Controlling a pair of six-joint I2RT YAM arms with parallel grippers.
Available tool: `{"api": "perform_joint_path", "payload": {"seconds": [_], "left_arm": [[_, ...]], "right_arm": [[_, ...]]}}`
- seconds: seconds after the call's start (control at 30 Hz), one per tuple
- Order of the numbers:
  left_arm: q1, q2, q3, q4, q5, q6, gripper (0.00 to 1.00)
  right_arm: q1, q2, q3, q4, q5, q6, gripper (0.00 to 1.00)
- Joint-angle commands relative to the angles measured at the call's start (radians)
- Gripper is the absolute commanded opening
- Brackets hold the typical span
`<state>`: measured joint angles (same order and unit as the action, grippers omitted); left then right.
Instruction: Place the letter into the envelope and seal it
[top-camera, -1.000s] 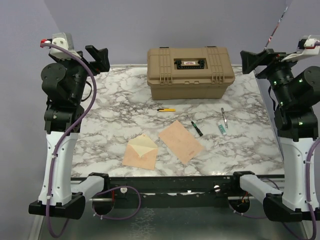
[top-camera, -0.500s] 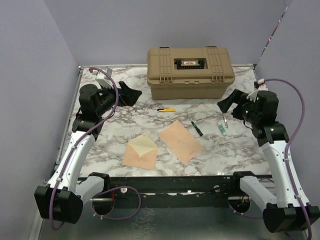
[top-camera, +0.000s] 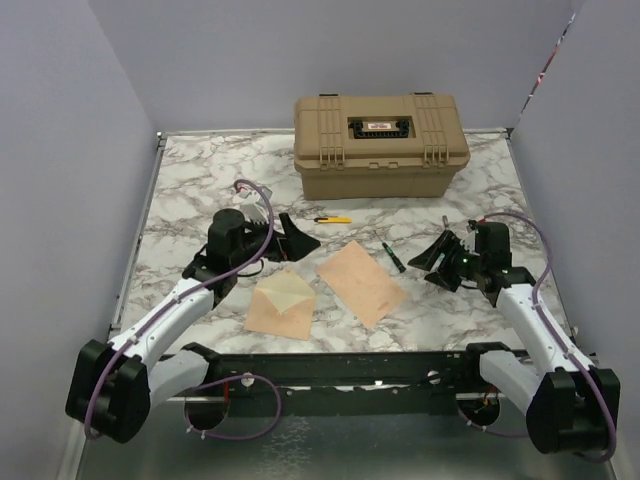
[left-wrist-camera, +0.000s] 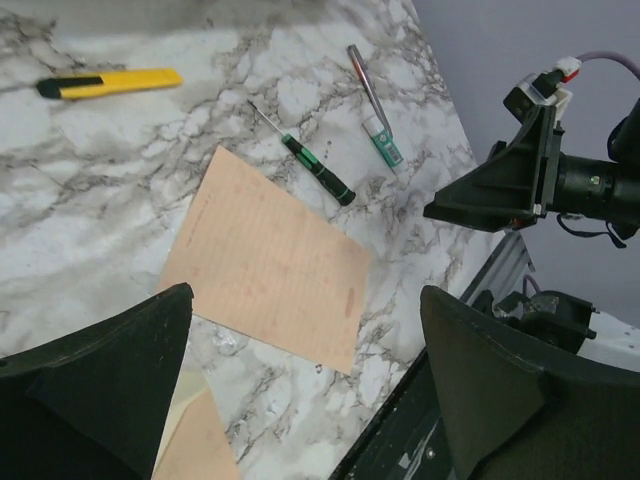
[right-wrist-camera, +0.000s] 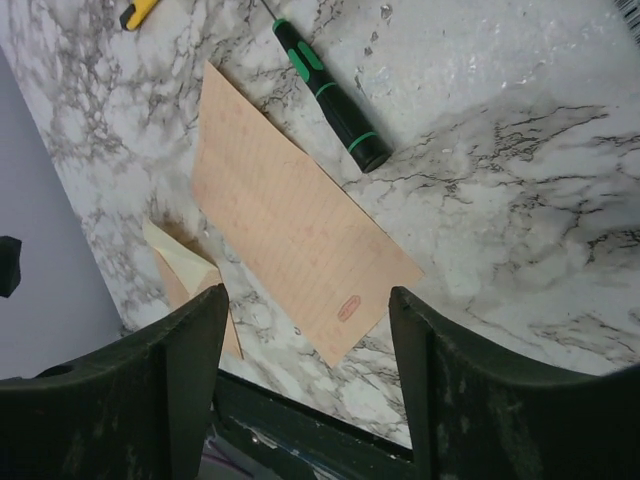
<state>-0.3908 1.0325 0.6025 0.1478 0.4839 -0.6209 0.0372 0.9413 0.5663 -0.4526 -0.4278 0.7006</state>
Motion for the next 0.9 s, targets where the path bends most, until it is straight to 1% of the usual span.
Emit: {"api": "perform_joint_path", "payload": {"seconds": [0.0, 0.07, 0.27, 0.4, 0.5, 0.57, 0.73, 0.87], "left_arm": [[-0.068, 0.078, -0.036, 0.11, -0.05, -0.071, 0.91], [-0.096, 0.121, -0.037, 0.132, -0.063, -0.079, 0.84], [-0.171, 0.271, -0.007, 0.185, -0.127, -0.114, 0.73], [-0.203, 0.391, 0.042, 0.201, -0.142, -0.131, 0.66], [-0.227, 0.463, 0.078, 0.212, -0.159, -0.149, 0.63], [-0.244, 0.499, 0.1, 0.22, -0.168, -0.16, 0.62], [-0.279, 0.561, 0.133, 0.224, -0.189, -0.182, 0.59], [-0.296, 0.581, 0.127, 0.226, -0.222, -0.202, 0.58]], "right_arm": [[-0.004, 0.06, -0.059, 0.18, -0.123, 0.053, 0.65], [-0.004, 0.092, -0.072, 0.231, -0.139, 0.049, 0.6], [-0.001, 0.179, -0.071, 0.339, -0.167, 0.038, 0.54], [0.004, 0.216, -0.051, 0.322, -0.115, 0.01, 0.53], [0.007, 0.249, -0.018, 0.222, -0.013, -0.026, 0.53], [0.006, 0.261, -0.016, 0.203, 0.01, -0.045, 0.53], [0.007, 0.296, -0.028, 0.219, -0.032, -0.07, 0.53], [0.007, 0.328, -0.047, 0.233, -0.071, -0.078, 0.52]]}}
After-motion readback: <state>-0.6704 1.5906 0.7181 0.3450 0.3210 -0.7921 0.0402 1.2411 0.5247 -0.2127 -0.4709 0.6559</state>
